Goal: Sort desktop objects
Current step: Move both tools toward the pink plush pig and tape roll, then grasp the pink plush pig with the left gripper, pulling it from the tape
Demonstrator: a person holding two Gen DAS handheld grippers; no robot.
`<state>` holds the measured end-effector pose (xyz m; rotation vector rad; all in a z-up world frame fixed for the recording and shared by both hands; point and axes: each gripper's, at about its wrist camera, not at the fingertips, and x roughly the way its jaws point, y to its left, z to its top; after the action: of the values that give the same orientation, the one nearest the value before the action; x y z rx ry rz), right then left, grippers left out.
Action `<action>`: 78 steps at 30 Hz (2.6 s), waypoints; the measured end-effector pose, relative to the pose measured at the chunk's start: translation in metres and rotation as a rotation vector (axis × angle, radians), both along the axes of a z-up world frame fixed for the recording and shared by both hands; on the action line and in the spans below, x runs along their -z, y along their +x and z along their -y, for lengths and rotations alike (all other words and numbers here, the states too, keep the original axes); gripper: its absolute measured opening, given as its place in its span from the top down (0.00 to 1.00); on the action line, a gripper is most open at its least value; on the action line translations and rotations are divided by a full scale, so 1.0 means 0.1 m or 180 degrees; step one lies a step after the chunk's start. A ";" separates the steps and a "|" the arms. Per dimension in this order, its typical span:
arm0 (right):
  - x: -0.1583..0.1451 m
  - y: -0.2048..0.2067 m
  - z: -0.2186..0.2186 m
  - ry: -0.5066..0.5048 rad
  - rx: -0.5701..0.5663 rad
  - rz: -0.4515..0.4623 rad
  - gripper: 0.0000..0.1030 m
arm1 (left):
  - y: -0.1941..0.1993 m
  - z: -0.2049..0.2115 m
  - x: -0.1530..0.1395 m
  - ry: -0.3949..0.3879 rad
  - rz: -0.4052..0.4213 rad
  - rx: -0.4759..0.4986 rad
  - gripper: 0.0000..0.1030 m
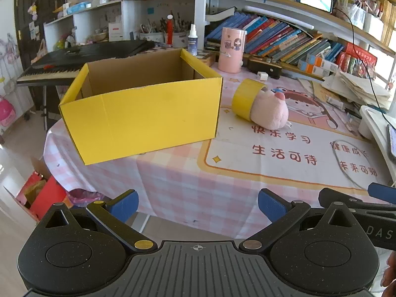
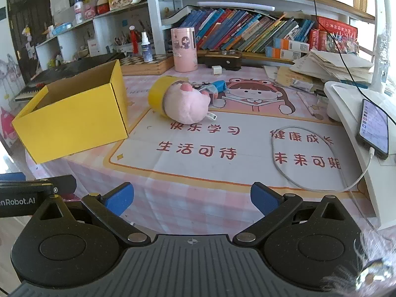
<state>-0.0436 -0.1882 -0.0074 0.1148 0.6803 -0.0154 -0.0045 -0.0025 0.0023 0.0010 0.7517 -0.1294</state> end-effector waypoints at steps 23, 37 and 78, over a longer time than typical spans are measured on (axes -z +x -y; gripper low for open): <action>-0.01 0.18 0.14 0.0010 0.0017 -0.0040 0.02 | 0.13 0.13 -0.01 0.0037 0.0015 -0.0035 0.00; -0.04 0.46 0.41 0.0024 -0.0003 -0.0065 0.03 | 0.35 0.36 -0.02 0.0008 0.0000 -0.0066 0.00; -0.11 1.57 1.53 0.0306 -0.0457 0.0097 0.06 | 1.10 1.47 -0.09 0.0104 0.0001 -0.0320 0.07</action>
<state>0.1131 -0.3410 0.0033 0.1579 0.6576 0.1567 0.1051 -0.1498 0.0117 -0.0058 0.7522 -0.0213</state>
